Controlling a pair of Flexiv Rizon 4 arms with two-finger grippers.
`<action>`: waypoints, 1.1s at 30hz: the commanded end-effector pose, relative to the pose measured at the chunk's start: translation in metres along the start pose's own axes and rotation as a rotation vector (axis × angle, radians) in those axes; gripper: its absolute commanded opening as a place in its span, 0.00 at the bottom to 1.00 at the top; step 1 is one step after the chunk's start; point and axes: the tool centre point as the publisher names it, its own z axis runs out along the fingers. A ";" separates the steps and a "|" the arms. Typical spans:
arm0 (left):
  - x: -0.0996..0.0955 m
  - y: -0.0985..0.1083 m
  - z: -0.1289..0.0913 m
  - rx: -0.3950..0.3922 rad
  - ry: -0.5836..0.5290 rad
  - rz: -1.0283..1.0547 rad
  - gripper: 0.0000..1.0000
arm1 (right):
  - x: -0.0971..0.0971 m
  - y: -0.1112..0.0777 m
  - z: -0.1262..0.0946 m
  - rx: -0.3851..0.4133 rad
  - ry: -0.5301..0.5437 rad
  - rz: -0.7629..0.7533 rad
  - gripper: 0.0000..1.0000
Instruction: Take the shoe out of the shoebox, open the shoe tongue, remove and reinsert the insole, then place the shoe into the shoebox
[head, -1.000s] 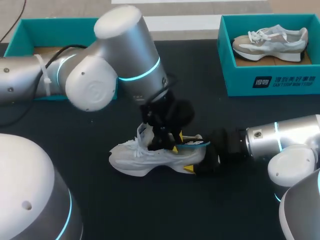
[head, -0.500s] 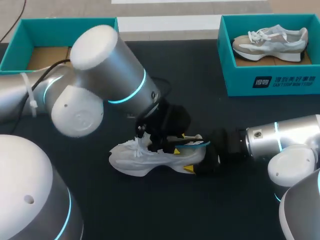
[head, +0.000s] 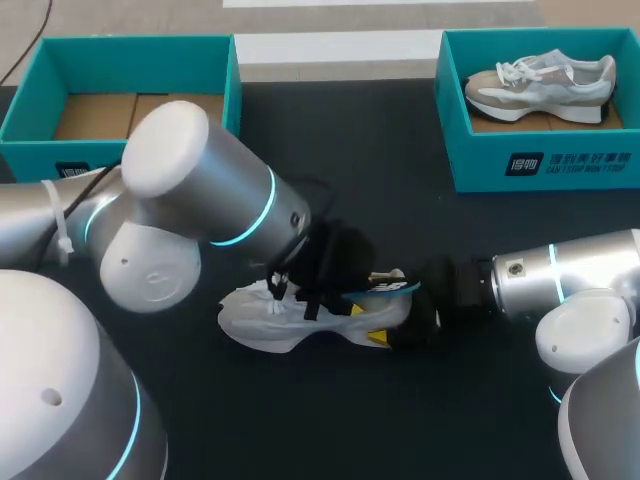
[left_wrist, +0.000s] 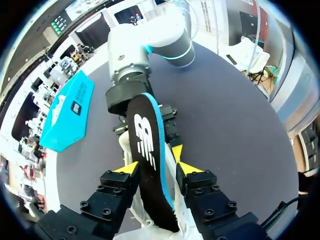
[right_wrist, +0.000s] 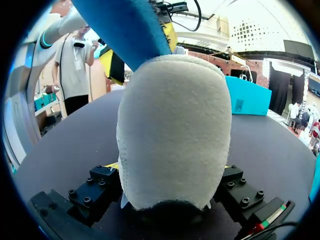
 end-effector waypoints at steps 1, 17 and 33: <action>-0.004 0.002 0.008 0.005 -0.005 -0.007 0.47 | -0.003 -0.005 0.010 0.004 -0.002 0.000 0.00; -0.005 0.004 0.018 0.010 0.020 -0.027 0.00 | -0.003 -0.005 0.010 0.004 -0.002 0.000 0.00; -0.027 -0.036 -0.069 0.084 0.056 -0.033 0.00 | -0.003 -0.005 0.010 0.004 -0.002 0.000 0.00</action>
